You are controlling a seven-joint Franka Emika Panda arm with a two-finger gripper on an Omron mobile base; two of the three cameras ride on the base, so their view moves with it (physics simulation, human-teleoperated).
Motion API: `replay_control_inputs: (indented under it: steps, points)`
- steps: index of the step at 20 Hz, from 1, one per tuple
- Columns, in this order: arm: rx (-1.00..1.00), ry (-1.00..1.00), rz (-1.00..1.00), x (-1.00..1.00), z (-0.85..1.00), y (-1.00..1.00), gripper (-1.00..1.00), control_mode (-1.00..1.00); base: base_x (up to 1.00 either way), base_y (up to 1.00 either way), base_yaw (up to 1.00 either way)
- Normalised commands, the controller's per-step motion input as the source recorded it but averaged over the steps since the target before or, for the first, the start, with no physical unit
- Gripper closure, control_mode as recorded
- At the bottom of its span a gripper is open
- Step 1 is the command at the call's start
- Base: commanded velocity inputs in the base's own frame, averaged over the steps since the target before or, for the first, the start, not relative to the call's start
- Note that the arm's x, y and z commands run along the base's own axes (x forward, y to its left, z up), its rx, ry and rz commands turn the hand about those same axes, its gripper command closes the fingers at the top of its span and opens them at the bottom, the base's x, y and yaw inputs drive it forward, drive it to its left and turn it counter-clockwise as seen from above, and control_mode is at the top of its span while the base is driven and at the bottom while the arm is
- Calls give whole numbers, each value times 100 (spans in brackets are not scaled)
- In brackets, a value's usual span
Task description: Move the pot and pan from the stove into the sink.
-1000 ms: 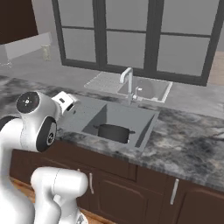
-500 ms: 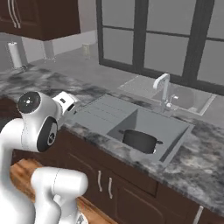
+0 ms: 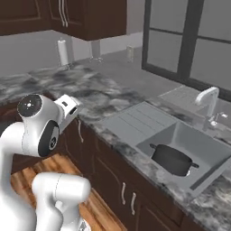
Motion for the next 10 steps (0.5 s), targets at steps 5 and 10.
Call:
replay_control_inputs:
  steps: [5,10]
  points:
    - [0,0,0,0,0,0,-100,100,-14,15,45]
    - [0,0,0,0,0,0,-100,100,-12,12,45]
